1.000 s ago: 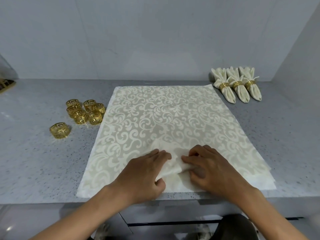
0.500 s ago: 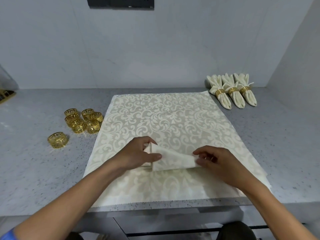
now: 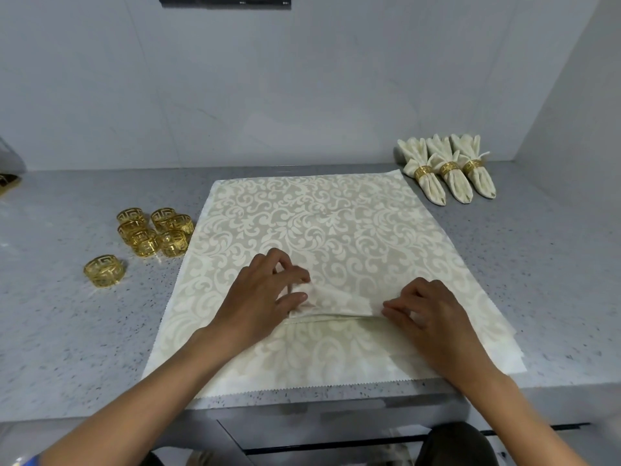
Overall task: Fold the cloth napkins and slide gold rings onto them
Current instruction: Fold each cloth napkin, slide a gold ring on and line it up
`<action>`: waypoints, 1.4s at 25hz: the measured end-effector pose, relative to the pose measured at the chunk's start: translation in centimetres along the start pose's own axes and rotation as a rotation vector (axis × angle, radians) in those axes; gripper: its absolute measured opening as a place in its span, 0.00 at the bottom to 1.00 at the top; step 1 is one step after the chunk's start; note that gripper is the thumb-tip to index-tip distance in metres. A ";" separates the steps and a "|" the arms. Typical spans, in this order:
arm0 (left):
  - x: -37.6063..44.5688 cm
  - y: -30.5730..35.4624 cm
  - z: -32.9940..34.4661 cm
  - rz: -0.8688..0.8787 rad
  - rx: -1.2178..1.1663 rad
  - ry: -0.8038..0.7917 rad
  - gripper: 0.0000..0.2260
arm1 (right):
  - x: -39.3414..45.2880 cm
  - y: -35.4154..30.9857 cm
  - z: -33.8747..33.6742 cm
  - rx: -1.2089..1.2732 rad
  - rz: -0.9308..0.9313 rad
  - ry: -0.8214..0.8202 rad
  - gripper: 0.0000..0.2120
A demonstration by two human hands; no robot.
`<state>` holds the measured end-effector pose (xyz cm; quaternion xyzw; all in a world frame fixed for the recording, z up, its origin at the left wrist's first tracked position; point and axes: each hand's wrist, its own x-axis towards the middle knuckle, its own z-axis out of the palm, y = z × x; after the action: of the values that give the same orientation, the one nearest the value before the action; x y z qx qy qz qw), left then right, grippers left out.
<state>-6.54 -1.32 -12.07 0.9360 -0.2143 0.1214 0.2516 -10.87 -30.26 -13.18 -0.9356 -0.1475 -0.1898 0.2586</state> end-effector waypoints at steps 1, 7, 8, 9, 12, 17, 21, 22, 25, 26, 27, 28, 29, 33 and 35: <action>0.0 -0.2 0.3 0.008 -0.006 0.015 0.08 | -0.3 0.0 -0.1 -0.115 -0.047 0.025 0.05; -0.2 -0.7 1.3 -0.075 -0.159 0.055 0.08 | -1.1 -7.0 2.6 -0.319 -0.124 -0.163 0.22; -0.3 -0.7 1.2 -0.075 -0.162 0.059 0.08 | -1.2 -7.9 3.2 -0.298 -0.142 -0.278 0.26; -0.3 -0.8 1.2 -0.088 -0.168 0.052 0.08 | -1.2 -8.0 3.7 -0.284 -0.152 -0.365 0.28; -0.4 -0.1 0.8 -0.113 -0.159 -0.028 0.10 | -1.0 -7.4 3.2 -0.316 -0.128 -0.524 0.29; -2.4 -2.7 -4.6 -0.446 -0.296 0.253 0.16 | -0.5 -8.3 2.7 -0.374 -0.131 -0.628 0.34; -6.1 -11.3 -10.2 -0.822 0.356 0.365 0.18 | -0.6 -8.3 2.9 -0.358 -0.105 -0.658 0.38; -6.7 -12.8 -10.9 -0.847 0.343 0.300 0.15 | -0.5 -8.5 2.9 -0.362 -0.099 -0.659 0.38; -7.9 -14.2 -11.2 -0.798 0.278 0.280 0.10 | -0.4 -8.6 3.0 -0.330 -0.094 -0.635 0.39; -8.0 -13.0 -10.9 -0.739 0.244 0.351 0.10 | -0.3 -8.7 3.0 -0.317 -0.099 -0.628 0.39; -7.8 -10.8 -10.2 -0.644 0.181 0.421 0.09 | -0.3 -8.6 3.1 -0.314 -0.102 -0.626 0.39; -7.4 -8.0 -9.4 -0.520 0.098 0.469 0.06 | -0.3 -8.6 3.2 -0.310 -0.110 -0.630 0.38; -6.6 -4.8 -8.3 -0.374 -0.009 0.483 0.03 | -0.3 -8.5 3.2 -0.304 -0.119 -0.624 0.38; -2.4 3.8 -1.6 0.004 -0.091 0.236 0.05 | -0.3 -8.3 3.3 -0.284 -0.118 -0.582 0.33; -1.3 3.6 1.0 0.030 -0.002 0.153 0.09 | -0.8 -8.3 3.6 -0.270 -0.158 -0.512 0.31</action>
<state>-9.25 -4.24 -11.80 0.9203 -0.2087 0.1962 0.2664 -13.68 -21.67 -12.85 -0.9645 -0.2539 0.0151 0.0704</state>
